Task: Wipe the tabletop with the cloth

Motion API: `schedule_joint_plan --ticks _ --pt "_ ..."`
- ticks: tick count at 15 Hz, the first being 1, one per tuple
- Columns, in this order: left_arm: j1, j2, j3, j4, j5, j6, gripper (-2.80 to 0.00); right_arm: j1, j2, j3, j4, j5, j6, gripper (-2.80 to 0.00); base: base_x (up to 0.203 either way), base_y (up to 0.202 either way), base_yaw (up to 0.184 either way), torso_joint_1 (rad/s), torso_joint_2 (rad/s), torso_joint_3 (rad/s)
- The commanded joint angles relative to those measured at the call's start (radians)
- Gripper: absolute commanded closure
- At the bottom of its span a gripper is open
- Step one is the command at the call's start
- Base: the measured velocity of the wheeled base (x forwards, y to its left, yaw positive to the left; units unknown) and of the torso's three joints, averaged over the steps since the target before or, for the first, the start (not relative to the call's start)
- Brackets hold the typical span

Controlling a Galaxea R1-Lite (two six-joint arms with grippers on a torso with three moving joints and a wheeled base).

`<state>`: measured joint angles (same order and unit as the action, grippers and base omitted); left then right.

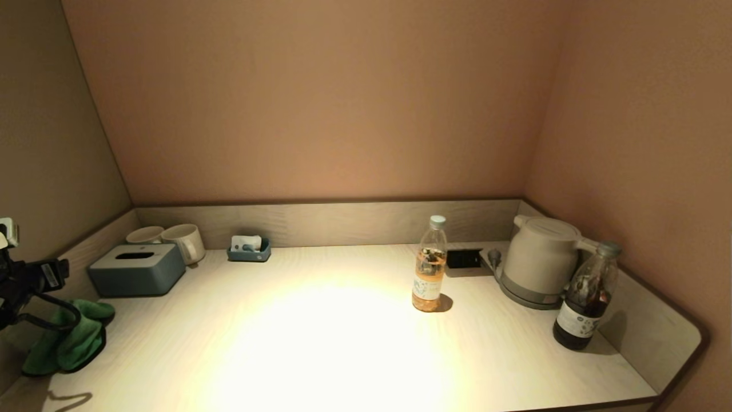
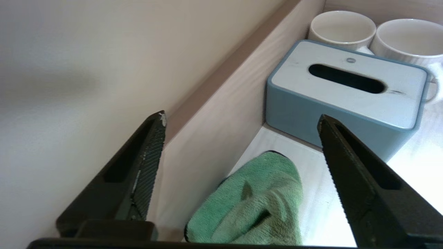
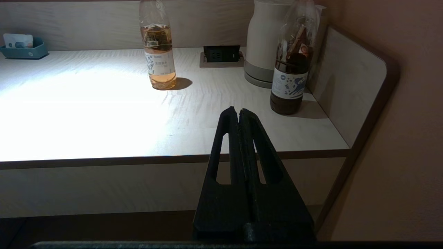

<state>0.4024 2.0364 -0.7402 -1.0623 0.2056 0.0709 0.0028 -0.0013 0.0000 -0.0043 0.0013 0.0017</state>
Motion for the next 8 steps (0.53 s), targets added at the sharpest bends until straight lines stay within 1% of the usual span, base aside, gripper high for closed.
schedule_joint_plan --ticks 1,8 --pt "-0.033 -0.058 0.017 -0.002 0.001 -0.004 -2.8 0.0 0.001 0.0 0.0 0.0 0.0 0.0 0.0 0.0 0.0 0.0 0.0 0.0" --pt "-0.11 -0.167 0.065 0.007 0.003 -0.037 -2.8 0.0 0.001 0.0 0.0 0.0 0.0 0.0 0.0 0.0 0.0 0.0 0.0 0.0"
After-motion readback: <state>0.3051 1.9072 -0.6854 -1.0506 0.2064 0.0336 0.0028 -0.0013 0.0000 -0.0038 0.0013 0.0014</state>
